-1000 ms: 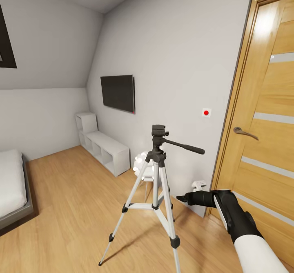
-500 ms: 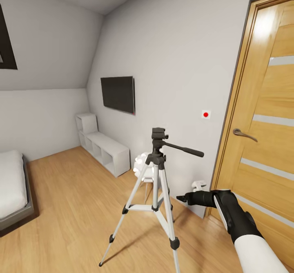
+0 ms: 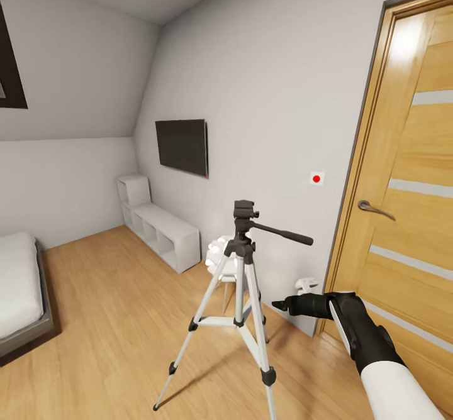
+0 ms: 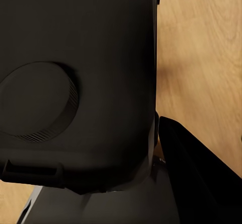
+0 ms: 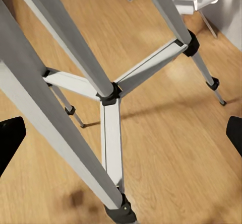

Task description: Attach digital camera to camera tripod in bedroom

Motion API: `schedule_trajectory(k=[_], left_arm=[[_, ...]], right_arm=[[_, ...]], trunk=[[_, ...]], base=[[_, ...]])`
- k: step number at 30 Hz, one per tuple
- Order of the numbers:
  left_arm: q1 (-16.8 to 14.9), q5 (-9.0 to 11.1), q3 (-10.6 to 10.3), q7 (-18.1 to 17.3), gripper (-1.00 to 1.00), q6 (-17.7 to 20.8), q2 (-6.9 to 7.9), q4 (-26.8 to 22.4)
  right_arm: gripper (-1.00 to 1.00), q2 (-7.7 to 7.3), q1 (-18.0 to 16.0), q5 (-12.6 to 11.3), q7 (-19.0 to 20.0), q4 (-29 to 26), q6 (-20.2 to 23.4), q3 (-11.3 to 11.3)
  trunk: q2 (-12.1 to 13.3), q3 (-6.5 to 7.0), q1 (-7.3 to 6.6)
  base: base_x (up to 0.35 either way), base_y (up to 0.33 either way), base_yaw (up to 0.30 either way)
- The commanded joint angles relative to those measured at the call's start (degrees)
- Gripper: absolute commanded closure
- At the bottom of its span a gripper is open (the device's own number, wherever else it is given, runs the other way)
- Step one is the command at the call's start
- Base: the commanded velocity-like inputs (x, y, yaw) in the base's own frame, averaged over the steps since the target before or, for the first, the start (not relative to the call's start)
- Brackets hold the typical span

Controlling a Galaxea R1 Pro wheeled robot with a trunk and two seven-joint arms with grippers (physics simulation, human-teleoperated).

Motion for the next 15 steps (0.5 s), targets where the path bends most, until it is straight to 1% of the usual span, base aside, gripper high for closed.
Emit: schedule_trajectory(k=[1,9,15], left_arm=[[-0.03,0.35,-0.50,0.15,1.00,-0.09,0.01,-0.05],[-0.03,0.41,-0.51,0.12,1.00,-0.09,0.11,-0.05],[-0.03,0.42,-0.51,0.07,1.00,-0.09,0.17,-0.05]], right_arm=[[-1.00,0.03,-0.05,0.60,0.52,-0.03,0.10,-0.18],[-1.00,0.07,-0.05,0.59,0.48,0.10,-0.27,-0.24],[-1.00,0.09,-0.05,0.53,0.35,0.20,-1.91,-0.24]], trunk=[[0.34,0.09,-0.21],[3.55,1.53,-1.97],[5.96,2.60,-3.29]], base=[[0.000,0.000,0.000],[0.000,0.000,0.000],[0.000,0.000,0.000]])
